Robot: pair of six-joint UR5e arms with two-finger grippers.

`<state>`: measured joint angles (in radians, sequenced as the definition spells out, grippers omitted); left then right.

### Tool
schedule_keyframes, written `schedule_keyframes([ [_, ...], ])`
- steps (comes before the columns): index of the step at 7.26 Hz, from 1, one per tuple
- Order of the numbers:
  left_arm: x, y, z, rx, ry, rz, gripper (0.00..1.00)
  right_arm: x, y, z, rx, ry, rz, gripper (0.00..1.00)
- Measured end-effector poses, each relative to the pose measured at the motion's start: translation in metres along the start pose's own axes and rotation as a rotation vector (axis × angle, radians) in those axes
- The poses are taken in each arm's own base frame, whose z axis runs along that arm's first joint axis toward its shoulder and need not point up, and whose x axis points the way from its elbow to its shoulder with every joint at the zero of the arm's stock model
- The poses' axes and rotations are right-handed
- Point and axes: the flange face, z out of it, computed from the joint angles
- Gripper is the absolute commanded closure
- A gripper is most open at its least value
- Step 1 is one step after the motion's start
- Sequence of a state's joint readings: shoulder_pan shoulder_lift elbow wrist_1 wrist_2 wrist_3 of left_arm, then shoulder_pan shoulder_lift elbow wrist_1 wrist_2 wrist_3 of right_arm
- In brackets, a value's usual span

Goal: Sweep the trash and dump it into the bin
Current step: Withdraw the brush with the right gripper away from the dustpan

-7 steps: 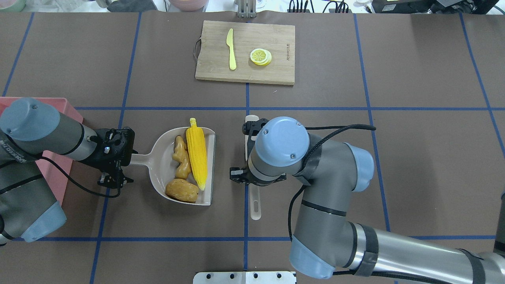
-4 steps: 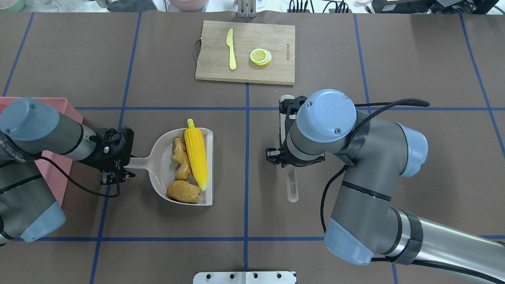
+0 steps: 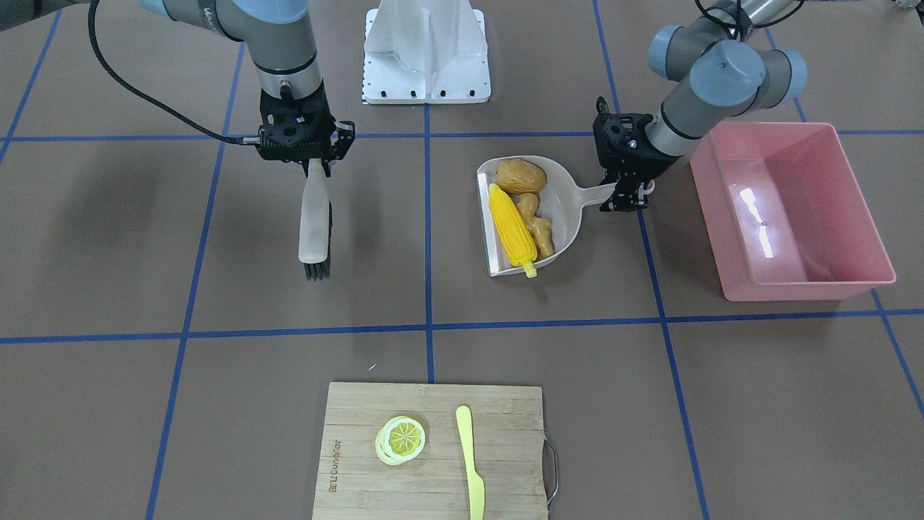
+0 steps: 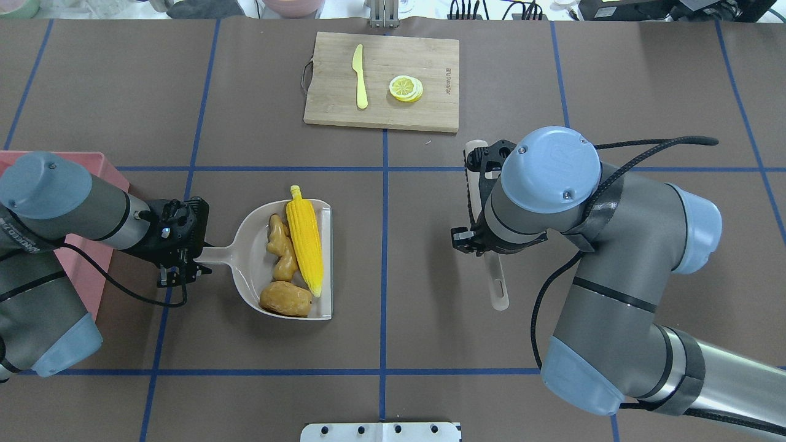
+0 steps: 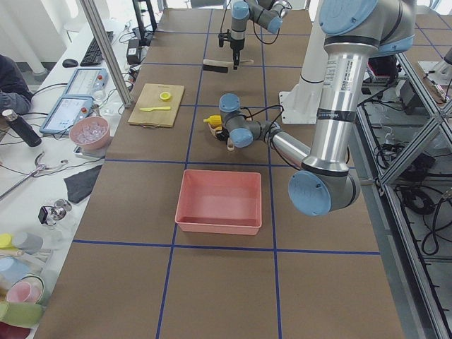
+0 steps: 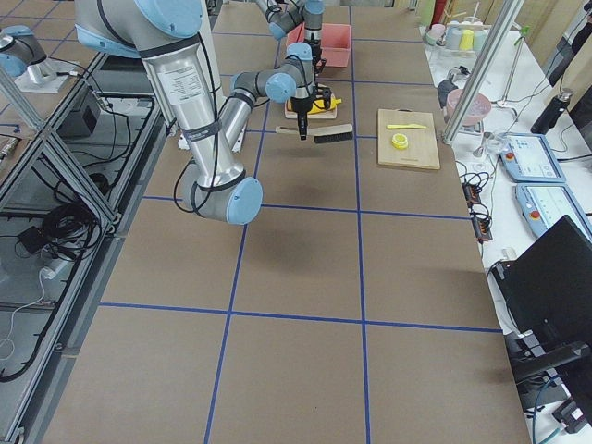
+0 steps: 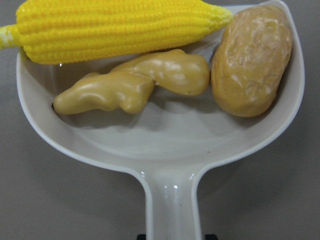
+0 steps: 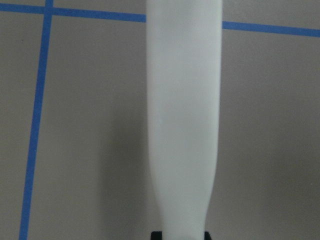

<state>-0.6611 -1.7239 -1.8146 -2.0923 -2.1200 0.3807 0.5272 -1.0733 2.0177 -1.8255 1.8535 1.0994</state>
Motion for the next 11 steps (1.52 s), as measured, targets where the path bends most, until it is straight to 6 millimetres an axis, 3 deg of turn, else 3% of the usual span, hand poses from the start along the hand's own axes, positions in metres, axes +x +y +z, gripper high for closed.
schedule_keyframes([
  [3,0.0,-0.001,-0.001,0.002,-0.001,-0.004,0.62,0.028,-0.001,-0.003,-0.007,0.045,-0.032,1.0],
  [6,0.001,-0.003,-0.003,0.01,-0.004,-0.001,0.63,0.094,0.0,-0.032,-0.007,0.085,-0.073,1.0],
  [9,0.002,-0.009,-0.008,0.032,-0.013,-0.012,0.67,0.152,0.011,-0.045,-0.019,0.128,-0.099,1.0],
  [11,0.003,-0.015,-0.012,0.07,-0.025,-0.028,0.67,0.22,0.008,-0.052,-0.054,0.164,-0.148,1.0],
])
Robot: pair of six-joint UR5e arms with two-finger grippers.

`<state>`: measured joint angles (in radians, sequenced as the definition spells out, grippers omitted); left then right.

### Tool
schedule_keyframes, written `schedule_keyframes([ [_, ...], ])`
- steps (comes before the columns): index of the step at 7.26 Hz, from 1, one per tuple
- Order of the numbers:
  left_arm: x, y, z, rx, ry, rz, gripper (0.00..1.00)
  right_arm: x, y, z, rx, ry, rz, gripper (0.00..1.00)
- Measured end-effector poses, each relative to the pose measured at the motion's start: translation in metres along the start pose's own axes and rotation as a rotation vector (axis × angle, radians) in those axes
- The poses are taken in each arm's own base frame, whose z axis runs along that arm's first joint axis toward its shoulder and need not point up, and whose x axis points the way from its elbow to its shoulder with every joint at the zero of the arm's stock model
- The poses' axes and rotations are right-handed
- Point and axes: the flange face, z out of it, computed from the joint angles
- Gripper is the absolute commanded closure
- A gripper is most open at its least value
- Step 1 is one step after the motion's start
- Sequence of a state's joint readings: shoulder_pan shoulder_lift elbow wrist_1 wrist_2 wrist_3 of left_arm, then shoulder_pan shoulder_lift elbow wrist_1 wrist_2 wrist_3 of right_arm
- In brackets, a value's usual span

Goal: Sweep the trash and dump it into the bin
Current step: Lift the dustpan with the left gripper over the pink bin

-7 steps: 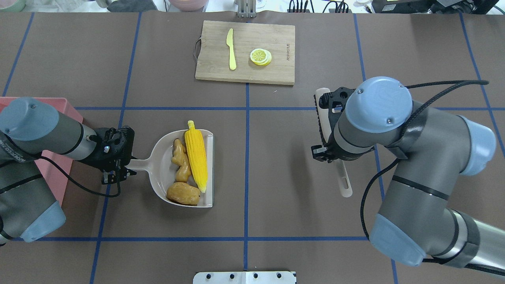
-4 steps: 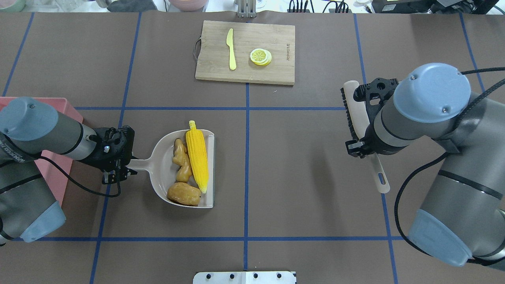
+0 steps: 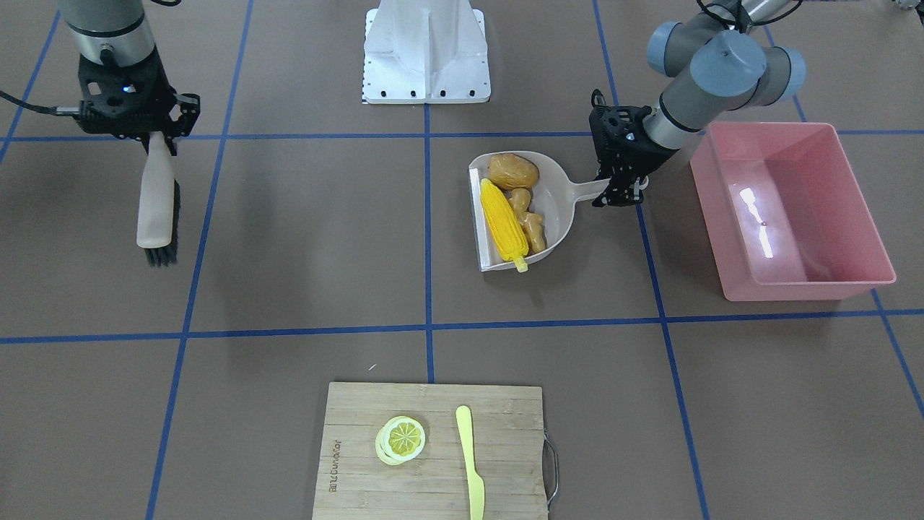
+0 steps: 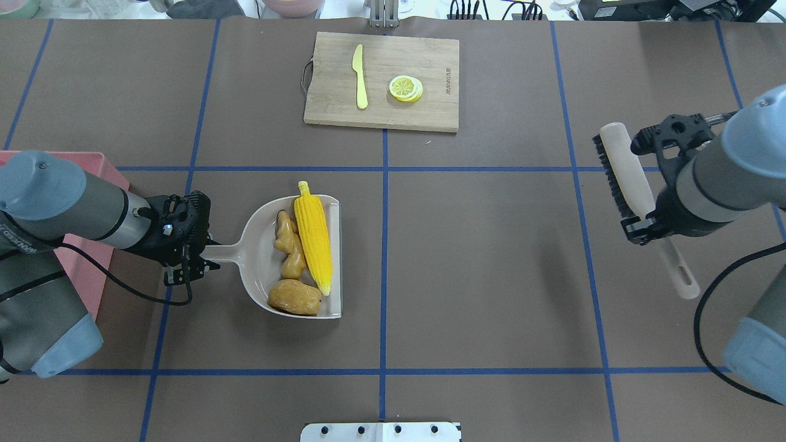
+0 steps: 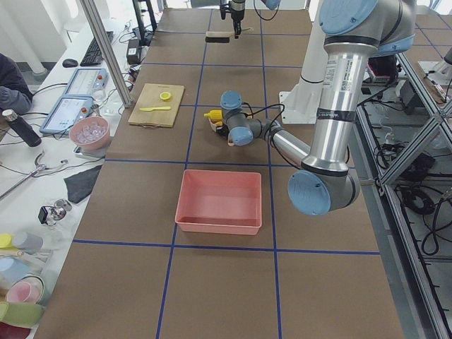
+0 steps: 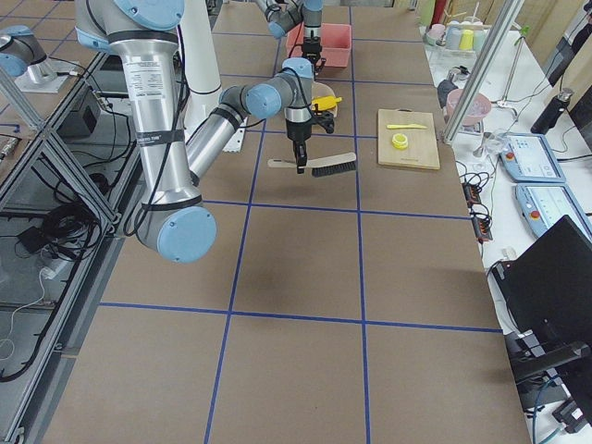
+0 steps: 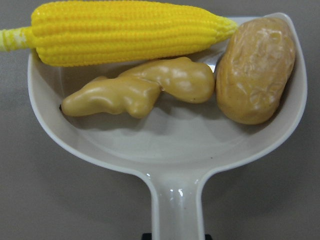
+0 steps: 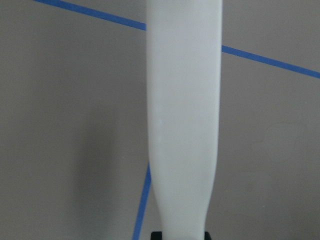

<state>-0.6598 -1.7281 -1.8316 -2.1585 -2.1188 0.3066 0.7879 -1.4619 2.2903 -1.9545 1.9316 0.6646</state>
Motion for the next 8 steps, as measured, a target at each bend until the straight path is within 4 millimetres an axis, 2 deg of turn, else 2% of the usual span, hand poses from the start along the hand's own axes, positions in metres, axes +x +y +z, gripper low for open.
schedule_keyframes([
  [1,0.001,-0.004,-0.003,0.028,-0.008,-0.007,0.67,0.038,0.007,0.012,-0.028,0.022,-0.025,1.0],
  [2,0.002,-0.009,-0.007,0.061,-0.017,-0.019,0.67,0.064,0.013,0.031,-0.045,0.028,-0.041,1.0],
  [4,0.007,-0.014,-0.025,0.138,-0.042,-0.055,0.67,0.103,0.023,0.069,-0.039,-0.012,-0.034,1.0],
  [5,0.011,-0.003,-0.038,0.161,-0.059,-0.071,0.67,0.121,0.03,0.087,-0.031,-0.037,-0.012,1.0],
  [6,0.017,0.02,-0.056,0.174,-0.082,-0.096,0.67,0.137,0.038,0.107,-0.016,-0.06,0.018,1.0],
  [8,0.036,0.088,-0.096,0.201,-0.132,-0.206,0.67,0.163,0.047,0.147,-0.002,-0.087,0.049,1.0],
])
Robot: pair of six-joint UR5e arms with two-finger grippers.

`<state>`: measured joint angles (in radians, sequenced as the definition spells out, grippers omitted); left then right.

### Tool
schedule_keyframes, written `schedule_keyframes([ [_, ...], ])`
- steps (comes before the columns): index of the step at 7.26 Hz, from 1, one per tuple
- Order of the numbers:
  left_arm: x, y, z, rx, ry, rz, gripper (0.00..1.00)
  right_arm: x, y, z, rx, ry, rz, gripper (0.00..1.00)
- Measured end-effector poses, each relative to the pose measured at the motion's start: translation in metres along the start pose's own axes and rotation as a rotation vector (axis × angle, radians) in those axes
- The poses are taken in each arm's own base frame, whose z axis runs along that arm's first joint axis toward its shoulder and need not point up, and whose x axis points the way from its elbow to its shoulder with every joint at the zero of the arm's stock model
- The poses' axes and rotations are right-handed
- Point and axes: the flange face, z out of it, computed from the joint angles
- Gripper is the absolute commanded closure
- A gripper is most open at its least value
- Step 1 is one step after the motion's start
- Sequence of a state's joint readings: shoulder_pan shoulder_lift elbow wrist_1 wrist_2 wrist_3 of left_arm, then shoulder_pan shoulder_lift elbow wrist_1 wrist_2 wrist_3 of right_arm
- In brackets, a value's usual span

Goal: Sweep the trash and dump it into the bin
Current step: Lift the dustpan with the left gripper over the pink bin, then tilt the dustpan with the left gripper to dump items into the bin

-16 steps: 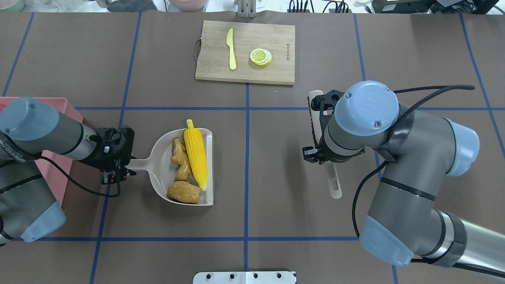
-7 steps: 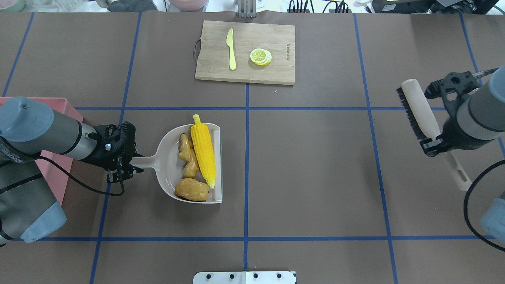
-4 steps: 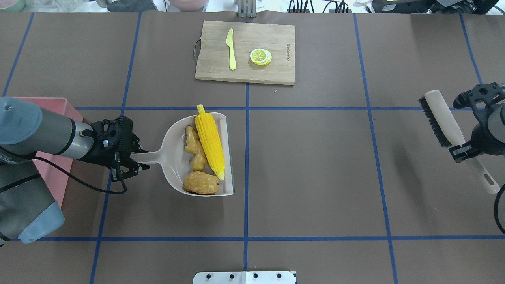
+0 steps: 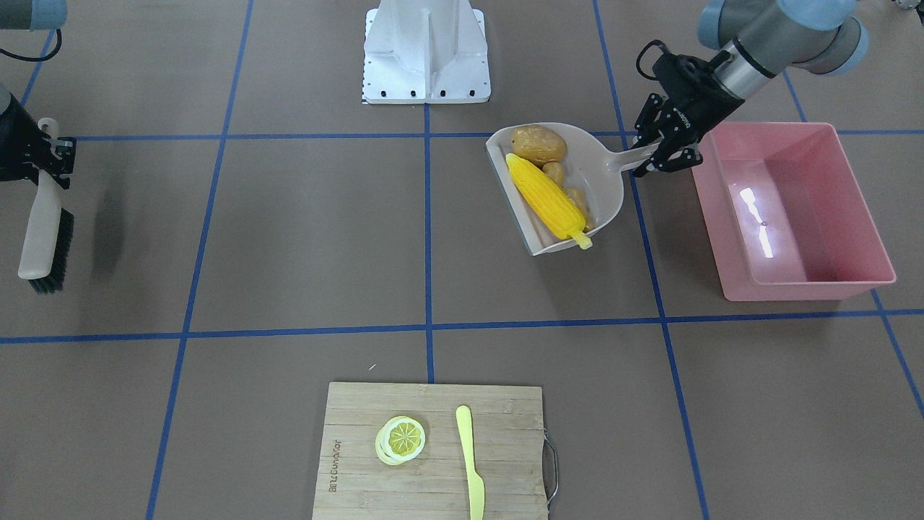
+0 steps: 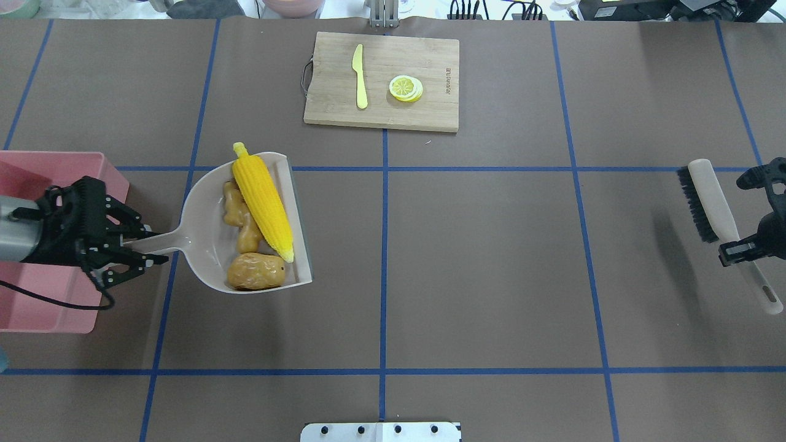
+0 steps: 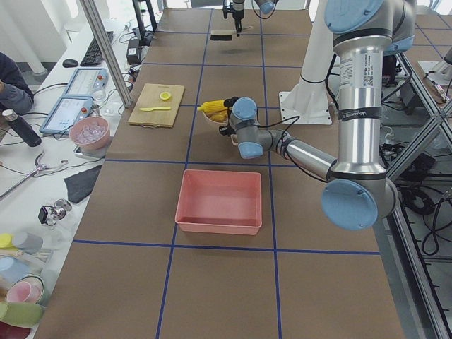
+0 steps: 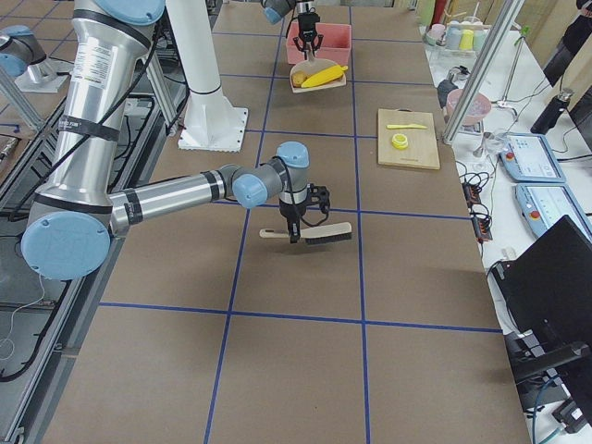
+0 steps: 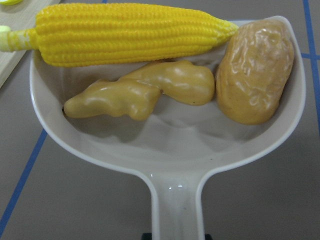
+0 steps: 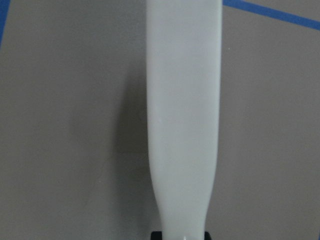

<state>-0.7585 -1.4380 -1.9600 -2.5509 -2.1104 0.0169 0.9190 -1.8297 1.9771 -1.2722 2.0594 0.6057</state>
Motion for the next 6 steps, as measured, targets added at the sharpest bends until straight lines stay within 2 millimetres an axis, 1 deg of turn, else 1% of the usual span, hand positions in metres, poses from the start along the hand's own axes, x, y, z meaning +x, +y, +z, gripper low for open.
schedule_keyframes([
  [1,0.001,0.044,-0.034,0.011,-0.04,-0.059,0.67,0.015,0.001,0.021,0.013,-0.012,0.011,1.0],
  [2,0.005,0.09,-0.069,0.008,-0.075,-0.113,0.67,0.022,0.002,0.032,0.022,-0.022,0.023,1.0],
  [3,0.01,0.132,-0.104,-0.006,-0.101,-0.169,0.68,0.026,0.003,0.038,0.022,-0.029,0.034,1.0],
  [4,0.015,0.168,-0.138,-0.024,-0.11,-0.235,0.71,0.027,0.004,0.042,0.013,-0.037,0.04,1.0],
  [5,0.02,0.197,-0.165,-0.033,-0.104,-0.299,0.71,0.027,0.005,0.044,0.007,-0.044,0.045,1.0],
  [6,0.028,0.225,-0.188,-0.043,-0.1,-0.357,0.71,0.025,0.005,0.044,-0.001,-0.055,0.055,1.0],
])
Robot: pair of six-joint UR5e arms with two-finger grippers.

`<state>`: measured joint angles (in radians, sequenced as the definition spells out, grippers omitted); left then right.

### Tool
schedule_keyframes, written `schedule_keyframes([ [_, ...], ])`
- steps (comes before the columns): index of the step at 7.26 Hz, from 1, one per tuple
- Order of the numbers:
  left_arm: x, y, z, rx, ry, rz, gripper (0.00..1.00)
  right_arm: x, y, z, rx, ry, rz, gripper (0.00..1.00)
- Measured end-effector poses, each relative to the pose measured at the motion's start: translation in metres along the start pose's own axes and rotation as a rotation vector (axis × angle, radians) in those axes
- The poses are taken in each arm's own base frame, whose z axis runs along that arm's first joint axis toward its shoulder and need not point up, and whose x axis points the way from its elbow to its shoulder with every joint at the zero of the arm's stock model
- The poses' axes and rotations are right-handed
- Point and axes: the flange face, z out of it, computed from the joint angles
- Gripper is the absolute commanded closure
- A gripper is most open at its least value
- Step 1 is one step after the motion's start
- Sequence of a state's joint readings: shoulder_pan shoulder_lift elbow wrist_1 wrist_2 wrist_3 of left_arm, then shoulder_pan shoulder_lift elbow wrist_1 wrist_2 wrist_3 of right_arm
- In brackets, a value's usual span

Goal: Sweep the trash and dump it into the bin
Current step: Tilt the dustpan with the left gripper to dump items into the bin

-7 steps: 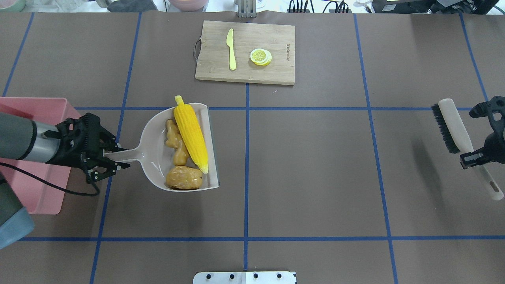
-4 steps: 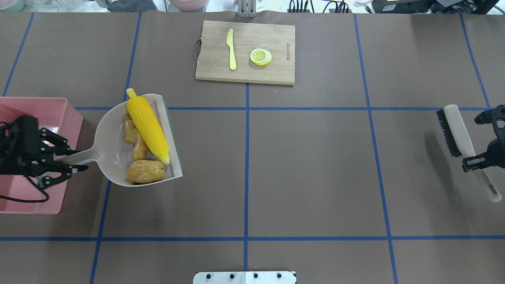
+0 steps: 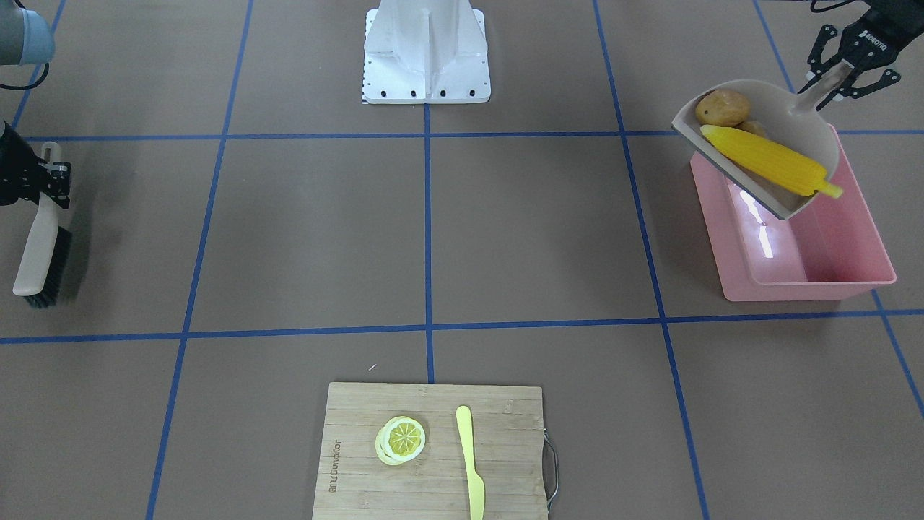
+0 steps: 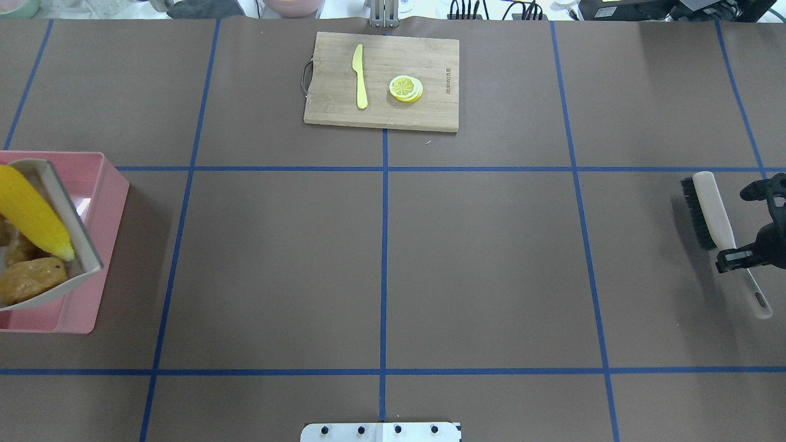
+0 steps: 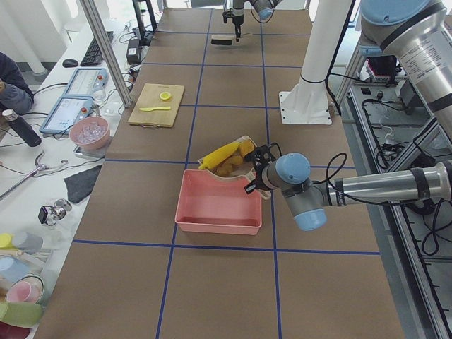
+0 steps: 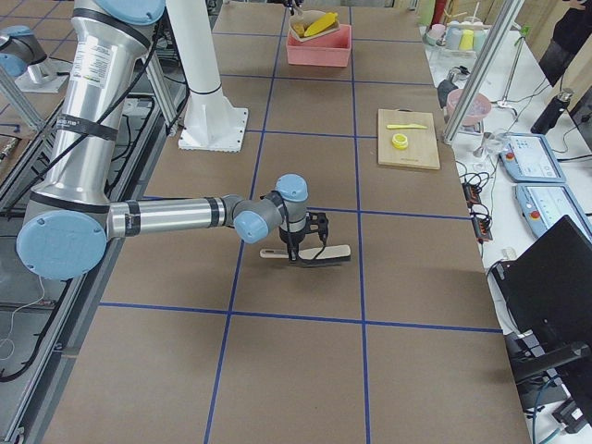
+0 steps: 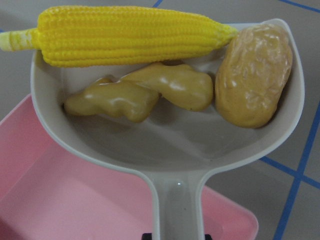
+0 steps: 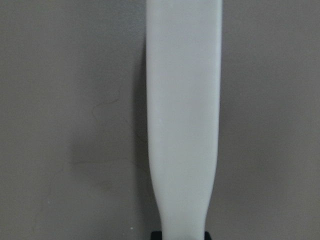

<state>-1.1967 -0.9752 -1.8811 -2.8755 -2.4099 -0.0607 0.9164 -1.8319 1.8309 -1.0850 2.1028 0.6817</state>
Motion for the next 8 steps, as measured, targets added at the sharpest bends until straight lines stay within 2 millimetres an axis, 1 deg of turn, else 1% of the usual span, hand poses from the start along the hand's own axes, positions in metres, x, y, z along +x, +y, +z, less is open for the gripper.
schedule_keyframes([
  [1,-0.001,0.03,-0.014,-0.022,0.0,-0.034,0.71,-0.002,0.0,0.0,-0.006,-0.011,0.01,1.0],
  [2,0.002,0.052,-0.022,-0.051,0.0,-0.051,0.71,-0.004,-0.001,0.0,-0.01,-0.018,0.014,1.0],
  [3,0.008,0.069,-0.029,-0.082,0.0,-0.063,0.71,-0.006,0.0,-0.001,-0.019,-0.032,0.018,1.0],
  [4,0.015,0.082,-0.036,-0.12,0.003,-0.063,0.71,-0.011,0.002,-0.004,-0.03,-0.056,0.039,1.0],
  [5,0.022,0.088,-0.043,-0.166,0.008,-0.042,0.71,-0.015,0.004,-0.008,-0.04,-0.076,0.072,1.0],
  [6,0.023,0.089,-0.049,-0.214,0.01,-0.014,0.73,-0.019,0.008,-0.011,-0.052,-0.089,0.094,1.0],
  [8,0.01,0.077,-0.057,-0.27,-0.008,0.029,0.73,-0.022,0.019,-0.012,-0.088,-0.112,0.114,1.0],
])
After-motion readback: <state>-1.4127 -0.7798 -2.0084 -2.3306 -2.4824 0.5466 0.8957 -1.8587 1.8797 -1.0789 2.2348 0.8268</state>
